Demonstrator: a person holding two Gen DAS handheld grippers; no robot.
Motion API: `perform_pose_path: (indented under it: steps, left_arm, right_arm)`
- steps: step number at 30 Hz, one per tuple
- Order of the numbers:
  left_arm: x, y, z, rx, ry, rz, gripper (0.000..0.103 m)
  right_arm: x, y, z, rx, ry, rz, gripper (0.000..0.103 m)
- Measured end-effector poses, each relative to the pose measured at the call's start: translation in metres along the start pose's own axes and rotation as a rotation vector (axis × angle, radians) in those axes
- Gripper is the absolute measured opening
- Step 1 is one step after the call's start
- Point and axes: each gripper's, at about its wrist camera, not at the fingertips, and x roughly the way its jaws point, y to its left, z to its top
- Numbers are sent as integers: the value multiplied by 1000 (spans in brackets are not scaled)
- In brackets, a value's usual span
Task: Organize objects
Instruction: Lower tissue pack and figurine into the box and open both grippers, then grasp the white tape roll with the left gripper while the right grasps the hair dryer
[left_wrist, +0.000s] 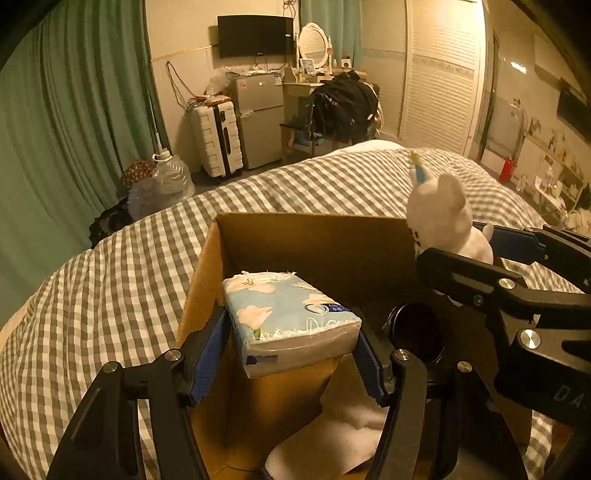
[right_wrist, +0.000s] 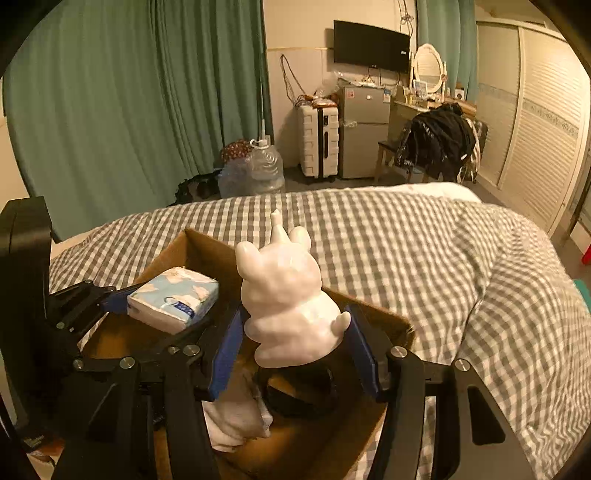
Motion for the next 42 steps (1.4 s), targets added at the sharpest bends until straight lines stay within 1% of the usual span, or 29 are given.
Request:
perform_pose_path:
  steps: [3,4,5,6,7,8,12,14,16,18,22,25,27,29,32,35,37,39,42]
  left_arm:
    - [-3,-2,-2,8,-2,-3,69]
    - [-3,-1,-2,5,-4,0,71]
    - [-3,-1,-2,2,-7,4,78]
    - [-6,-2,-3,-2,-9,-4,83]
    - [-8,-2,-4,-4,-6,-9,86]
    - [-10,-1,-5,-9,-1,-7,93]
    - [-30,-5,-11,1,-14,-18,94]
    - [-40,-6,-12,-1,-24,-20,94]
    - [-54,-7,-16,-15,-34,-24,95]
    - [-69,-7,-20,-28,-43,-25,98]
    - [-96,-8,-35,-50,-67,-10,99]
    - [-111,-10,-50,-66,-66,-9,99]
    - [-114,-15,-62,-75,-51,-9,99]
    - [-112,-17,-77,-77,-23,-5,99]
    - [-105,-19,-114,-67,34,-6,99]
    - [-96,-21,-146,-36,86,-6,99]
    - [-92,-21,-160,-31,122,-3,99]
    - [-93,-18,-172,-42,146,-42,99]
    - [-98,-19,-182,-45,149,-92,99]
  right_arm:
    - [5,-4,-3,21,-5,26,55]
    - [4,-5,-5,29,-10,37,57]
    - [2,-6,-7,39,-17,51,62]
    - [-1,-8,-7,50,-29,59,72]
    - [-6,-11,-6,63,-49,59,74]
    - [-13,-13,-6,75,-68,56,74]
    - [-42,-23,-5,106,-128,56,75]
    - [-60,-27,-8,111,-160,42,79]
    - [-79,-27,-12,115,-183,24,80]
    - [-94,-29,-15,118,-199,21,80]
    - [-124,-23,-25,107,-219,31,80]
    - [-134,-11,-36,69,-203,26,80]
    - [-136,-4,-44,41,-185,11,80]
    - [-134,1,-54,29,-160,-5,80]
    - [-127,1,-67,31,-120,-5,80]
    - [-122,2,-85,27,-84,-8,80]
    - [-117,6,-95,15,-56,-11,80]
    - [-110,11,-106,-5,-23,-7,80]
    - [-99,19,-126,-31,42,7,80]
